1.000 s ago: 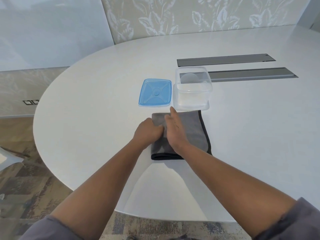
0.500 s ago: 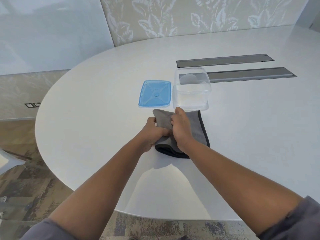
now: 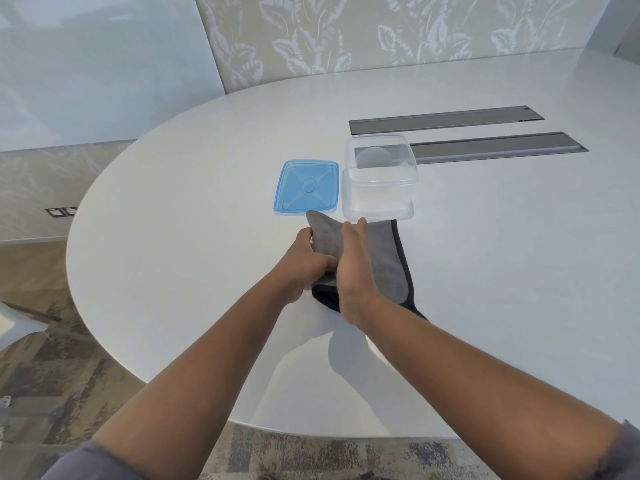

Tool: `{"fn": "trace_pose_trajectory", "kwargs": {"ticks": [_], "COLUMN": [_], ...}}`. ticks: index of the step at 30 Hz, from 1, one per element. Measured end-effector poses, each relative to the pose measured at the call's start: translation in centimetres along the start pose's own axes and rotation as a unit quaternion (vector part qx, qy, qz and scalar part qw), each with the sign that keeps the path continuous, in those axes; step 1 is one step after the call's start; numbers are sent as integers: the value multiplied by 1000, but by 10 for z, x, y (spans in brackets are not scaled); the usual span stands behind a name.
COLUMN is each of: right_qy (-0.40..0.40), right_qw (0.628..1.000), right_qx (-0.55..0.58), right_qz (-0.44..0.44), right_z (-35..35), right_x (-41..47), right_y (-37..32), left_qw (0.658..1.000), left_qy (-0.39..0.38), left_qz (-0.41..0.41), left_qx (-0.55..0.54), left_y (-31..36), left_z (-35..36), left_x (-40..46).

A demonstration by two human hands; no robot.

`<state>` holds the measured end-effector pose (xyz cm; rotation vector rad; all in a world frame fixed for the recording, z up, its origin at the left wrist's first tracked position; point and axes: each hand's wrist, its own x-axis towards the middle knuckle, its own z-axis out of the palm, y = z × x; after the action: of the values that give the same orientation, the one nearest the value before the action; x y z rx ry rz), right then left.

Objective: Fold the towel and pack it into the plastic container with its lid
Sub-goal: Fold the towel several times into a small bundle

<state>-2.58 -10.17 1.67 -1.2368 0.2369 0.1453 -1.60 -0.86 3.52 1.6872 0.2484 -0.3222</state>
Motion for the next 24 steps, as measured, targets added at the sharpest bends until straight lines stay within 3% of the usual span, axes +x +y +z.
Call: {"fn": "trace_pose_trajectory", "kwargs": {"ticks": [4,10,13,19,21,24], "right_qy": [-33,-102,-83,-71,-43,32], "right_qw": [999,992,994,997,999,979], "right_qx": [12,-10,-7,21,-18,-192], "right_qz": [-12,73,65,19,-3,-58], "right_z": [-5,-13,-14,-20,-19,-29], "right_x": [-10,36,24,20,23,23], "right_y": [17,5,-31,-30,-19,-13], "left_qw": [1000,998,997,994,993,990], "left_qy": [-6,-22,-27,-13,-14,-27], "left_qz": [-1,9,14,25,33,45], "left_qx": [13,53,69,102,117,130], "left_y": [0,6,10,9,12,16], "left_z": [-1,-3,-3,1,3,7], "left_x": [-4,-7,-10,-14,-15,-17]}}
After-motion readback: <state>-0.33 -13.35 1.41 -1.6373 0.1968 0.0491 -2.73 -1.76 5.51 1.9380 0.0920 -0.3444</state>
